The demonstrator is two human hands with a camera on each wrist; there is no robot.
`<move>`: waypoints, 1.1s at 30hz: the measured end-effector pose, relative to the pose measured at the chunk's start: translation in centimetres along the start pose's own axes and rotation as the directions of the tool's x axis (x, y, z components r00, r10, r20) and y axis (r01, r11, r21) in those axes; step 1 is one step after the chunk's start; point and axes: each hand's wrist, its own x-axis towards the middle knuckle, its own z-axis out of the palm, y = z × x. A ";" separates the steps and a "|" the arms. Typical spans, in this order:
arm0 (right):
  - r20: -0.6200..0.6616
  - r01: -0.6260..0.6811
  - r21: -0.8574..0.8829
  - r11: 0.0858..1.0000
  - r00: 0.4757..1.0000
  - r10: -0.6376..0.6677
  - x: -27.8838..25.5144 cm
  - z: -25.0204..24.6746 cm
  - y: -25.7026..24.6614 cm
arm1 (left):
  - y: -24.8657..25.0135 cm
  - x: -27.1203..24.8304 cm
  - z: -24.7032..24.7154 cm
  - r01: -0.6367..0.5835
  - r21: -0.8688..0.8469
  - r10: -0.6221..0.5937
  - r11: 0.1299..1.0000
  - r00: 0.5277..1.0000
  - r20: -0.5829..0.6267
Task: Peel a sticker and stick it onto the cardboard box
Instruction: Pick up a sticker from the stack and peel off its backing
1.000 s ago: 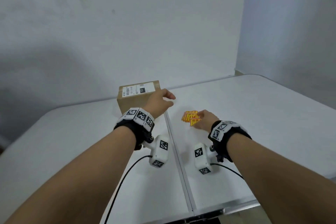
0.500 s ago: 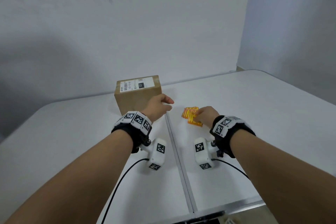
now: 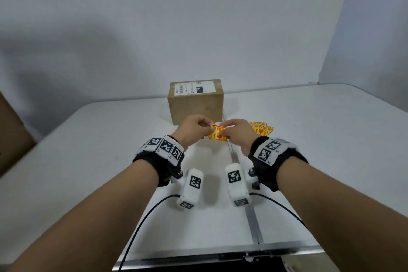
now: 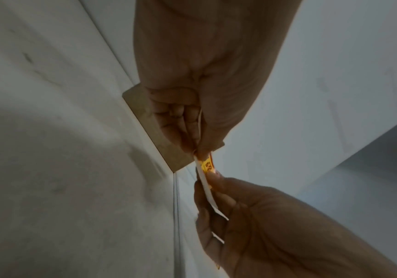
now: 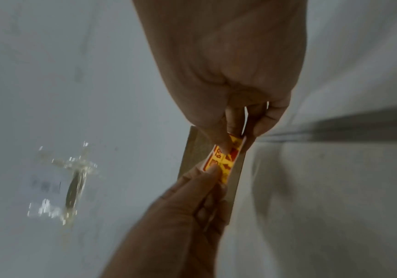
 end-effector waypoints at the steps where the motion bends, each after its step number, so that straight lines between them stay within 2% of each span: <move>1: -0.008 -0.023 0.060 0.998 1.000 0.024 -0.1 0.3 -0.2 | -0.2 -0.4 -0.3 0.014 -0.025 -0.014 1.000 1.000 -0.006; 5: -0.008 -0.098 0.276 0.956 0.995 0.104 -0.6 1.4 -1.0 | -0.7 -1.4 -0.5 0.069 -0.149 -0.070 0.986 0.998 -0.002; 8: -0.033 -0.087 0.309 0.947 0.994 0.102 -0.8 1.9 -1.0 | -1.1 -1.8 -0.5 0.089 -0.185 -0.088 0.979 0.996 0.015; 11: -0.128 -0.034 0.262 0.964 0.989 0.069 -0.7 2.1 -0.6 | -1.4 -1.9 -1.0 0.092 -0.176 -0.093 0.980 0.996 -0.001; 14: -0.167 0.000 0.213 0.977 0.985 0.036 -0.6 2.0 -0.4 | -1.6 -2.0 -1.4 0.102 -0.174 -0.103 0.979 0.995 0.001; 23: -0.176 0.067 0.093 0.993 0.983 -0.049 -1.2 2.1 -0.6 | -1.0 -2.1 -1.0 0.062 -0.015 -0.063 0.998 0.996 -0.068; 33: -0.171 0.109 0.021 0.994 0.980 -0.104 -1.2 2.1 -0.9 | -0.6 -2.0 -1.1 0.071 0.061 -0.068 0.996 0.997 -0.038</move>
